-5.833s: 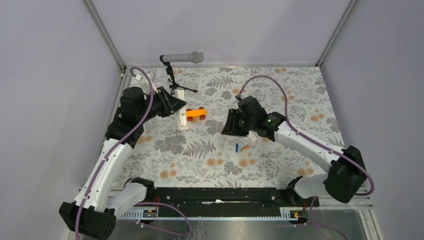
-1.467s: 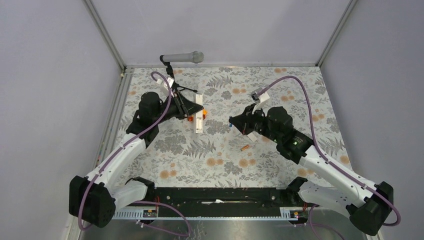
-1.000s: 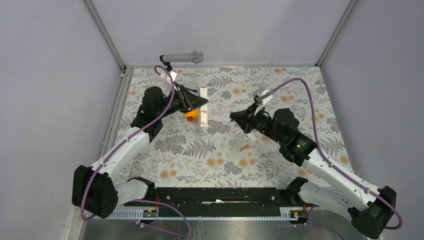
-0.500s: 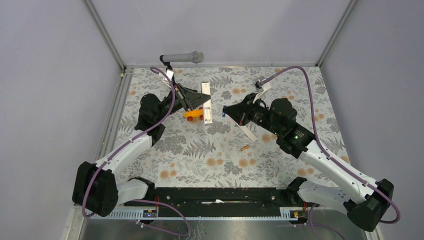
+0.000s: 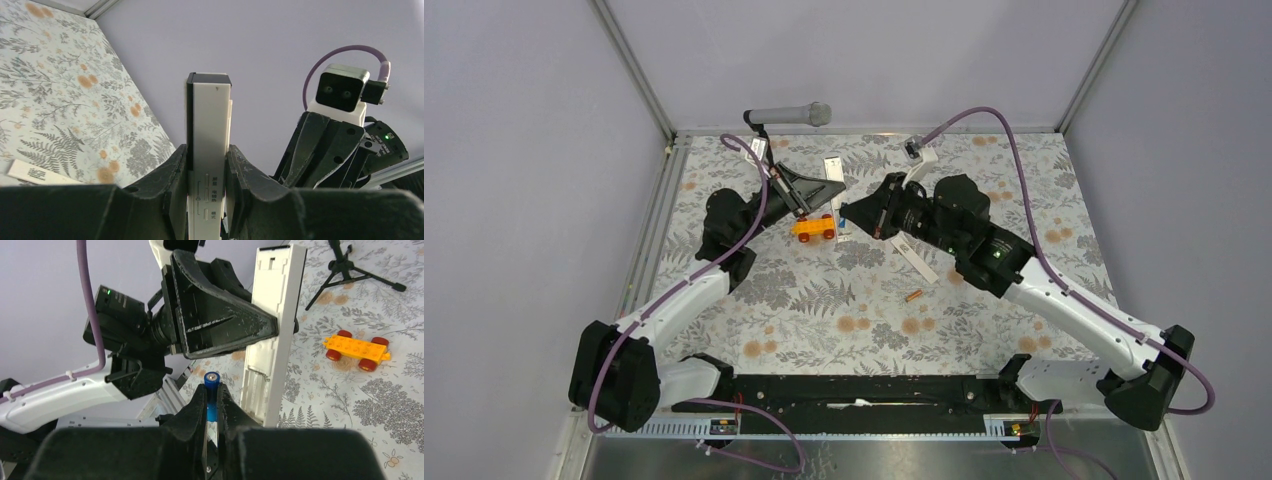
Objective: Load the batteries into the remote control
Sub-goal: Load the battery into the remote control.
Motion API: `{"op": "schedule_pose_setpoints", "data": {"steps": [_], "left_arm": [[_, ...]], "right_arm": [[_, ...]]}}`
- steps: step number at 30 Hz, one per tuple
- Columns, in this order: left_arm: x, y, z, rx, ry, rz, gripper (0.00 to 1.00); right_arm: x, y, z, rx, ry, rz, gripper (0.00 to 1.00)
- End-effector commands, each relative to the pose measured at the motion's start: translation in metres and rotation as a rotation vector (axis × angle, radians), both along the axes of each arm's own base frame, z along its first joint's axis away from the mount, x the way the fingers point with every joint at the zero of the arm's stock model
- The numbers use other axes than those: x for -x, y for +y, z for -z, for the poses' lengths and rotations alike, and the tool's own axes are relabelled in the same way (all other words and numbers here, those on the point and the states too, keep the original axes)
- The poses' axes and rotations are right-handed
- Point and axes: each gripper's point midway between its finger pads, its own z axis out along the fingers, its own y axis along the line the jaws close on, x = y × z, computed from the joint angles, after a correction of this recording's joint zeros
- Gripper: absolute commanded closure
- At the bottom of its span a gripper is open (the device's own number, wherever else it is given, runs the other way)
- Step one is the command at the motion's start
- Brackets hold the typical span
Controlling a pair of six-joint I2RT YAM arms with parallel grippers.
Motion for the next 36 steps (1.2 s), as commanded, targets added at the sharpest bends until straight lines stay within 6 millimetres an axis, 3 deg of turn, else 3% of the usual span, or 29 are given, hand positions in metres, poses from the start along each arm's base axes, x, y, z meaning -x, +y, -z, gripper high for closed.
{"op": "schedule_pose_setpoints", "data": {"steps": [1,14,27,36], "left_arm": [[0.001,0.002,-0.033,0.125,-0.011,0.002,1.0],[0.007,-0.001,-0.039,0.174,0.026,0.048,1.0],[0.007,-0.004,-0.041,0.19,0.019,0.062,1.0],[0.005,-0.003,-0.037,0.191,0.037,0.054,1.0]], "right_arm": [[-0.008,-0.001,-0.017,0.024,-0.019,0.076,0.97],[-0.025,-0.003,-0.004,0.176,-0.068,0.153,0.96],[-0.019,0.01,0.011,0.284,-0.074,0.066,0.89],[-0.017,0.01,0.005,0.281,-0.048,0.061,0.83]]}}
